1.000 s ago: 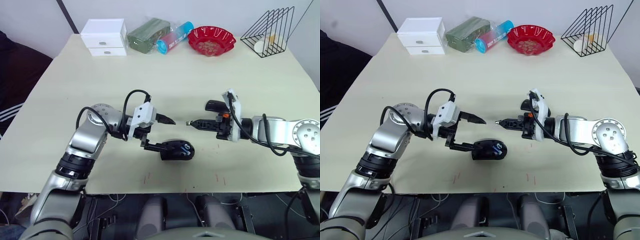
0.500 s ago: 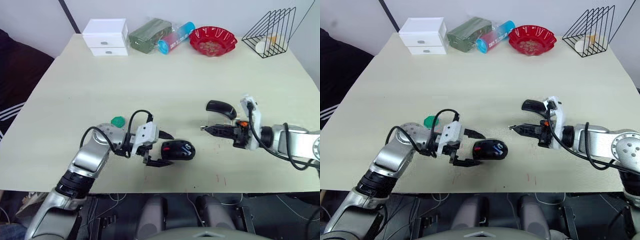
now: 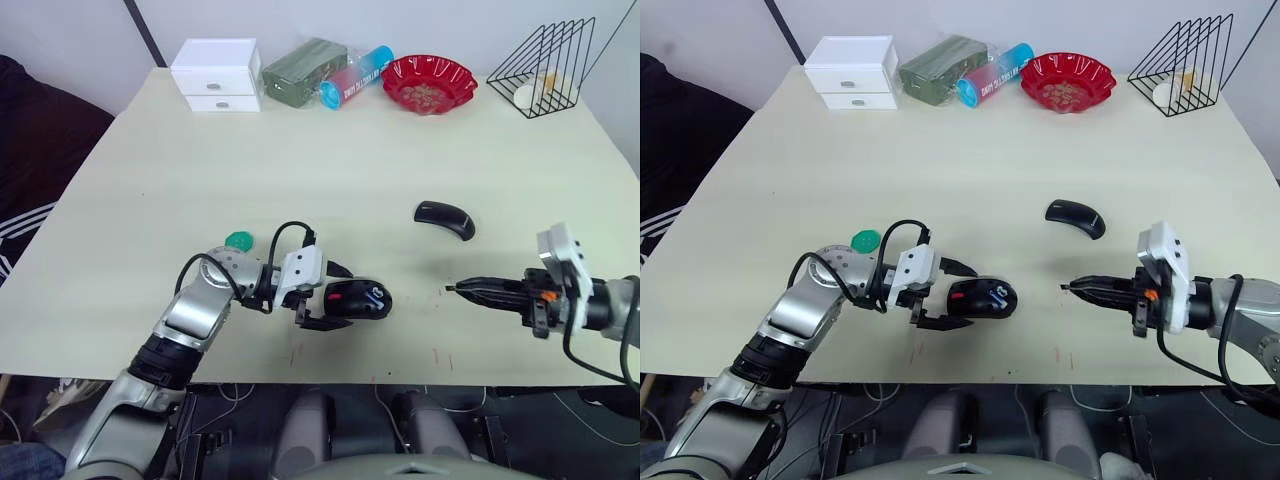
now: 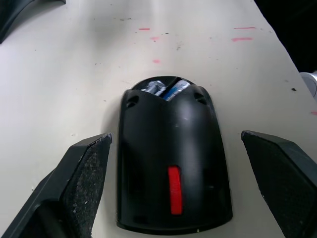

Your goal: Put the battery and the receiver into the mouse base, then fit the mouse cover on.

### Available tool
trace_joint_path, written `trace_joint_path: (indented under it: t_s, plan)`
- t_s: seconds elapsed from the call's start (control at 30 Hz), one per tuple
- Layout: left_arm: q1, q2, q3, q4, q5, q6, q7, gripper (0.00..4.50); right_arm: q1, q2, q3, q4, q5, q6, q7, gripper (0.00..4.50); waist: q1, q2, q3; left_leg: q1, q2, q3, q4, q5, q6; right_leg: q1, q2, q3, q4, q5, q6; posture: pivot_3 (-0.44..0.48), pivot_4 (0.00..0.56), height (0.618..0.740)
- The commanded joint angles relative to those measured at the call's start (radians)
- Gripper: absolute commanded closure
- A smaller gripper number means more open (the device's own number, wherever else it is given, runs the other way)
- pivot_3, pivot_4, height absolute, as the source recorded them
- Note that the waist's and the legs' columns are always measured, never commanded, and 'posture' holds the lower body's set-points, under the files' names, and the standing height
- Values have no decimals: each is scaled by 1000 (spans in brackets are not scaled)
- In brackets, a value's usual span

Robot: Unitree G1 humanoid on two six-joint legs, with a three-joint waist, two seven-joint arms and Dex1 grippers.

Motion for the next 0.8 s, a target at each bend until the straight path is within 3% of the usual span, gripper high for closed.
trace_joint_path:
  t_s: [0.03, 0.27, 0.8]
  plan:
    - [-8, -10, -22, 8, 11, -34, -10, 41, -9, 25, -20, -7, -54, -89, 62, 4500, -2, 0, 0, 0, 0, 0, 0, 0, 0, 0, 0, 0, 0, 0, 0, 0, 150, 740]
    - [-24, -63, -32, 67, 13, -9, 13, 41, -82, 66, 8, -50, -64, -52, 41, 4500, -1, 0, 0, 0, 0, -1, 1, 0, 0, 1, 0, -1, 1, 0, 0, 0, 150, 740]
    - [-23, -91, -36, 86, 26, -4, 10, 41, -88, 79, 18, -56, -109, -53, 62, 4500, 16, 0, 0, 0, 0, -2, 2, 0, 0, 1, 0, -2, 1, 0, 0, 0, 150, 740]
